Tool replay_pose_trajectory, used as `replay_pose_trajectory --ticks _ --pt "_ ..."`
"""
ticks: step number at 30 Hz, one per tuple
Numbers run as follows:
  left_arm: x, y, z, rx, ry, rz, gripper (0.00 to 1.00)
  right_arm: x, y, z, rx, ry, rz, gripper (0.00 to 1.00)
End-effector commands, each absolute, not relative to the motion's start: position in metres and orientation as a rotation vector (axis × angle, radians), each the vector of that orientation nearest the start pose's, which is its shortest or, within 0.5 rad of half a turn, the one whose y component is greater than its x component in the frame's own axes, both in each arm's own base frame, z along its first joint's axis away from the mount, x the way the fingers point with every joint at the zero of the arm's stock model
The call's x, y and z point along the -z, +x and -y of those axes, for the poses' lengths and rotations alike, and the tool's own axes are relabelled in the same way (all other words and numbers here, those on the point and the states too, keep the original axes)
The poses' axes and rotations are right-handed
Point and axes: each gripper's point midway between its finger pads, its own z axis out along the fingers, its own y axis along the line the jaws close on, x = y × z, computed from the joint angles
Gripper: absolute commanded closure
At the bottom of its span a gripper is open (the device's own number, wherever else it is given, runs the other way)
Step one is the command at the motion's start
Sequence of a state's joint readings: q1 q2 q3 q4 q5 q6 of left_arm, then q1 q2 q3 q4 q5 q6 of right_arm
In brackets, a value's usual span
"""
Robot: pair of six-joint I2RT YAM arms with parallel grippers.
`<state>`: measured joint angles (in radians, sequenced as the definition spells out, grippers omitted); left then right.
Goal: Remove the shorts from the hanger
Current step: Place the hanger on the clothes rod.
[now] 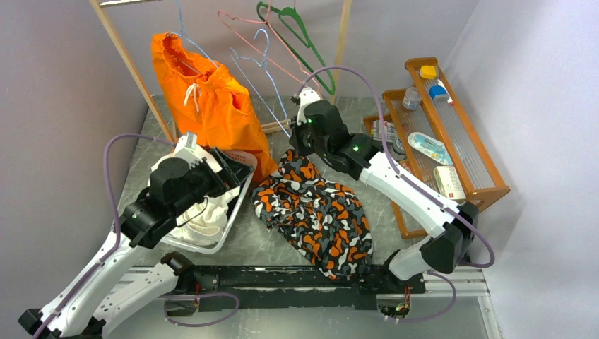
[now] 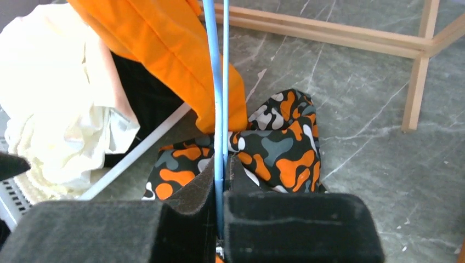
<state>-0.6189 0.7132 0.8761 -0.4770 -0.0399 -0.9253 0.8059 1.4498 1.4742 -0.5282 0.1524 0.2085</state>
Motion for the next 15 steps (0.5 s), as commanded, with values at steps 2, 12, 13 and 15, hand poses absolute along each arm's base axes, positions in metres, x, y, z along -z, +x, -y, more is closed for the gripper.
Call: replay_pose_trajectory --ticks 2,12,13,15 --pt "-0.282 0.208 0.179 1.029 -0.385 -1.951 0.01 -0.323 0.337 -0.304 -0.419 -0.453 -1.94 1.0" --pt "-0.289 0.207 0.181 1.012 -0.35 -1.977 0.01 -0.368 0.371 -0.337 -0.444 -0.449 -1.819 1.0" --pt "-0.289 0.207 0.18 1.012 -0.359 -1.976 0.01 -0.369 0.372 -0.342 -0.456 -0.462 -1.816 1.0" --pt "-0.289 0.208 0.18 1.021 -0.378 -1.964 0.01 -0.372 0.374 -0.351 -0.483 -0.474 -1.803 1.0"
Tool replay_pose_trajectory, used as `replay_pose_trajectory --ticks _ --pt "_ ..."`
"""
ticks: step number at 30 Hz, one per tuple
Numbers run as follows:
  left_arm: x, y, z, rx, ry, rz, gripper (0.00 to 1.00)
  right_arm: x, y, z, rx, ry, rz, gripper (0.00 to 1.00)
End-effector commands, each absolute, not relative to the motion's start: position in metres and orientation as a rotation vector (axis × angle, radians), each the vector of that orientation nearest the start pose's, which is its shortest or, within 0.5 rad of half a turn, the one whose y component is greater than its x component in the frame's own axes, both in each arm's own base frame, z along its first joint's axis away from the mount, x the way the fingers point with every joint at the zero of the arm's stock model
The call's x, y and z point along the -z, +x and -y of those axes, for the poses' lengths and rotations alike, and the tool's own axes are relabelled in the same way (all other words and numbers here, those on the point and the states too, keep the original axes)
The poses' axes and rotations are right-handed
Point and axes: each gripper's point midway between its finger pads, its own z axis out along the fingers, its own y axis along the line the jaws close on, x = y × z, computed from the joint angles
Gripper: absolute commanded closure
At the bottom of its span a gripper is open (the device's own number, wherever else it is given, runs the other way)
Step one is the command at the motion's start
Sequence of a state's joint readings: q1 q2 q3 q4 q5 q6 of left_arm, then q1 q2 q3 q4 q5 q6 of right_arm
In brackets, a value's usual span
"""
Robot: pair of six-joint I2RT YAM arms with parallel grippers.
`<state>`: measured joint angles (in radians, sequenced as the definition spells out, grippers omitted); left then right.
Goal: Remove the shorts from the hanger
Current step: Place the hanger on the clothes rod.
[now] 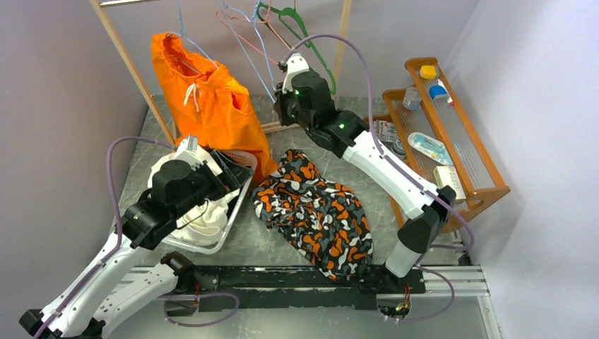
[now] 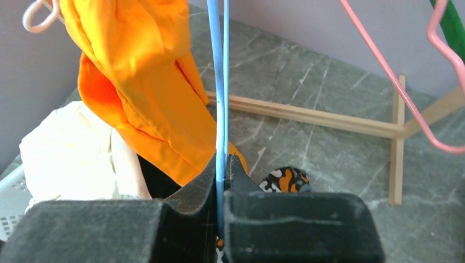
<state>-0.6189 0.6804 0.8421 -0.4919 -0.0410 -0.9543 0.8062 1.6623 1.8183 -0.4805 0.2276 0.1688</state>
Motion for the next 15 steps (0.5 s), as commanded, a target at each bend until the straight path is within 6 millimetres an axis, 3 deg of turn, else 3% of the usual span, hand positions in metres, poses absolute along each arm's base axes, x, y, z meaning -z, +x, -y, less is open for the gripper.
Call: replay_pose_trajectory --ticks 1,15 --pt "-0.289 0.208 0.18 1.033 -0.382 -1.958 0.01 -0.373 0.376 -0.354 -0.49 -0.478 -1.798 1.0" --pt "-0.282 0.209 0.194 1.072 -0.352 -1.997 0.01 -0.378 0.398 -0.369 -0.454 -0.467 -1.785 1.0"
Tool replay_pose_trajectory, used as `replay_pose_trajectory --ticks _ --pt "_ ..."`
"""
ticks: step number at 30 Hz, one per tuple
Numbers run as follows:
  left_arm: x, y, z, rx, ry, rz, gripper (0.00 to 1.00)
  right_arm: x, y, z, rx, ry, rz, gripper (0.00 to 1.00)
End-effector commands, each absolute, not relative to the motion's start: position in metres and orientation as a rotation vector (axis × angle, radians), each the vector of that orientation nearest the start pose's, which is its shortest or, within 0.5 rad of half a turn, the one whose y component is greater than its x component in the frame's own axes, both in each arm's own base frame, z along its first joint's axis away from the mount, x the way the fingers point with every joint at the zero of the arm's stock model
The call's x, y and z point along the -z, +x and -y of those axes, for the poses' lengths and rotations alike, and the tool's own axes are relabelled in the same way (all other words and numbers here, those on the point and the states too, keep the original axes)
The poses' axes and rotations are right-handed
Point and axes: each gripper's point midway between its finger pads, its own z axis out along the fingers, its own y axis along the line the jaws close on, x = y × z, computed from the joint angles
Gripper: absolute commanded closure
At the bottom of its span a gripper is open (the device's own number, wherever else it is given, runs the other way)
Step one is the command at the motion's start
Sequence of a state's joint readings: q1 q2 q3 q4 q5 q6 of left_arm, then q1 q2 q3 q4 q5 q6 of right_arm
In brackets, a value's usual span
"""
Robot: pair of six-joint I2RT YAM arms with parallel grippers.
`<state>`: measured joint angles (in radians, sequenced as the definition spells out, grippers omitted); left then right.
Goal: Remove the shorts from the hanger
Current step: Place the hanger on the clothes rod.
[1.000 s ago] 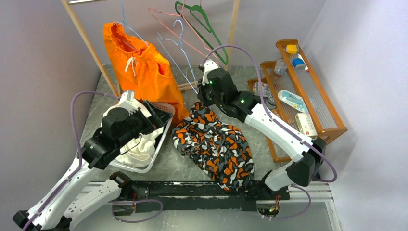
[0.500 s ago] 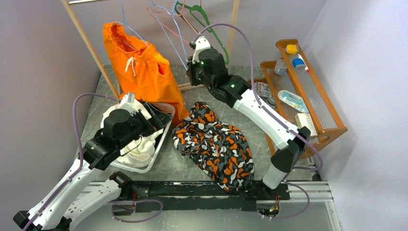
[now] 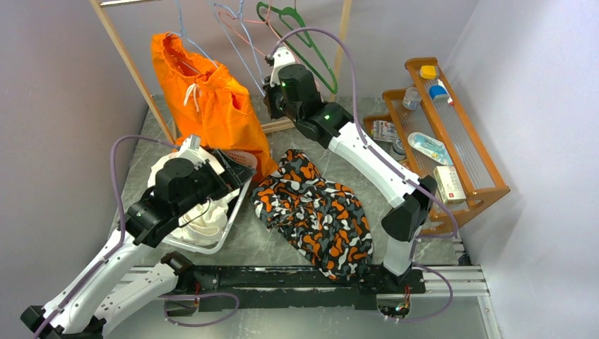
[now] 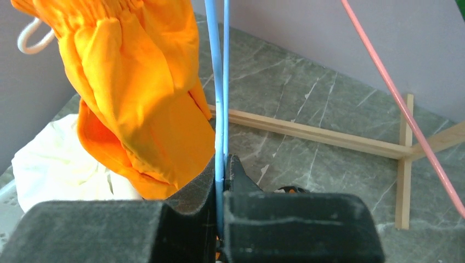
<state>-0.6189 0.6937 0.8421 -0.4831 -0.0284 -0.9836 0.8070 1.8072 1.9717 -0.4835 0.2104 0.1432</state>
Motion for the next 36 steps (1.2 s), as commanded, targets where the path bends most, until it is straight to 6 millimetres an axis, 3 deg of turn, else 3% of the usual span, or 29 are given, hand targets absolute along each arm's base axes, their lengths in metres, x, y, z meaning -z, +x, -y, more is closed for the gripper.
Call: replay_pose_trajectory --ticks 1,18,29,36 --pt "-0.284 0.209 0.194 1.08 -0.344 -1.99 0.01 -0.376 0.4 -0.371 -0.457 -0.469 -1.79 1.0" --pt "-0.298 0.203 0.195 1.121 -0.308 -1.949 0.01 -0.349 0.418 -0.387 -0.424 -0.486 -1.843 1.0" --pt "-0.311 0.204 0.195 1.126 -0.293 -1.924 0.01 -0.366 0.414 -0.384 -0.46 -0.443 -1.807 1.0" --pt "-0.306 0.205 0.197 1.123 -0.295 -1.946 0.01 -0.378 0.417 -0.378 -0.443 -0.403 -1.792 1.0"
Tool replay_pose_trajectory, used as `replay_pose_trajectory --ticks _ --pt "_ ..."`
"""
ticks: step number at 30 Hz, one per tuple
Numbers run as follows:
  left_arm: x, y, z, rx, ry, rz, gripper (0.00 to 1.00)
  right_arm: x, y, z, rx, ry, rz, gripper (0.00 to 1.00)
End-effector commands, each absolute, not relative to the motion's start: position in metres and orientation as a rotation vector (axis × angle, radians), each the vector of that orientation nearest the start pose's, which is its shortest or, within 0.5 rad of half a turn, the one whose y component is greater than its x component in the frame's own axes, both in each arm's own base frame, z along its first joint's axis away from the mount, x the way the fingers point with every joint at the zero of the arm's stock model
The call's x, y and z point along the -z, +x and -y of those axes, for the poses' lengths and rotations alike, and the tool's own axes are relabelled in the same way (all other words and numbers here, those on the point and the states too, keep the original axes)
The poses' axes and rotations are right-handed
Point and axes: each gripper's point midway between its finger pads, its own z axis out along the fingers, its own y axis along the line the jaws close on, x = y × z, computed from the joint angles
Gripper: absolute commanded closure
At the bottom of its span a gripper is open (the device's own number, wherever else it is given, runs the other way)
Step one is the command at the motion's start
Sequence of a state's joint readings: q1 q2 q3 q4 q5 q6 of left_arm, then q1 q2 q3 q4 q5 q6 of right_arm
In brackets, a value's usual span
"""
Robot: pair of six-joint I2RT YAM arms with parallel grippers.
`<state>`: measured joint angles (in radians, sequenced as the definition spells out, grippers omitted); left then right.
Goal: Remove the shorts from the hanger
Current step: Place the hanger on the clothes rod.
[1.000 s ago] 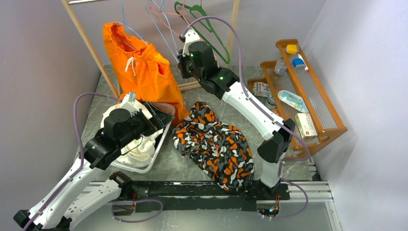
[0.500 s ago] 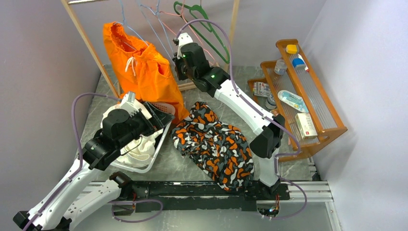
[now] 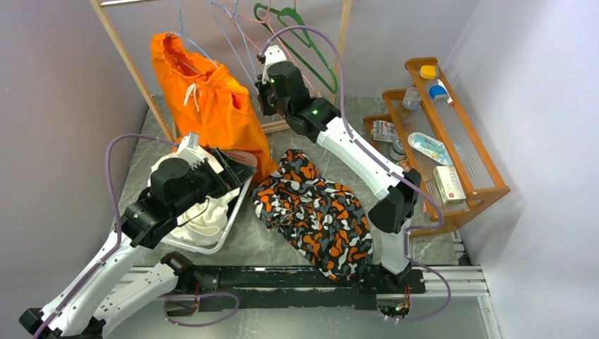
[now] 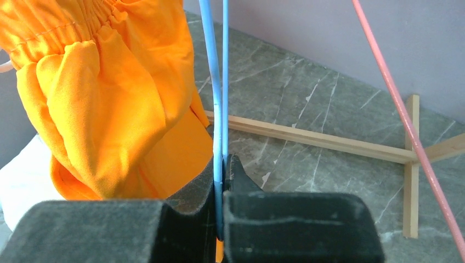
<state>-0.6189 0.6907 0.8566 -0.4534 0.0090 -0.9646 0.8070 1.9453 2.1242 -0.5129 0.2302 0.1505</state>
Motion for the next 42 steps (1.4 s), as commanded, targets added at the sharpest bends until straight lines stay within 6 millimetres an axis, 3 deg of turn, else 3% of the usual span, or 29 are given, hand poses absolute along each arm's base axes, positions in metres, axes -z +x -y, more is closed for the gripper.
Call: replay_pose_trajectory --ticks 1,7,10,14,26,32,39,42 --pt "-0.305 0.204 0.197 1.126 -0.295 -1.947 0.01 -0.377 0.418 -0.378 -0.434 -0.401 -1.792 1.0" --pt "-0.306 0.205 0.196 1.115 -0.293 -1.95 0.01 -0.364 0.429 -0.382 -0.396 -0.411 -1.828 1.0" --pt "-0.306 0.204 0.196 1.115 -0.296 -1.949 0.01 -0.369 0.431 -0.383 -0.413 -0.407 -1.821 1.0" --pt "-0.306 0.204 0.195 1.114 -0.299 -1.945 0.01 -0.349 0.436 -0.39 -0.405 -0.419 -1.856 1.0" --pt "-0.304 0.203 0.195 1.119 -0.305 -1.947 0.01 -0.33 0.436 -0.39 -0.38 -0.443 -1.892 1.0" --pt "-0.304 0.203 0.195 1.117 -0.302 -1.948 0.01 -0.321 0.446 -0.385 -0.319 -0.441 -1.921 1.0" --pt "-0.302 0.203 0.193 1.107 -0.306 -1.953 0.01 -0.319 0.43 -0.385 -0.383 -0.502 -1.922 1.0" --pt "-0.302 0.203 0.195 1.117 -0.304 -1.951 0.01 -0.316 0.43 -0.382 -0.367 -0.497 -1.935 0.95"
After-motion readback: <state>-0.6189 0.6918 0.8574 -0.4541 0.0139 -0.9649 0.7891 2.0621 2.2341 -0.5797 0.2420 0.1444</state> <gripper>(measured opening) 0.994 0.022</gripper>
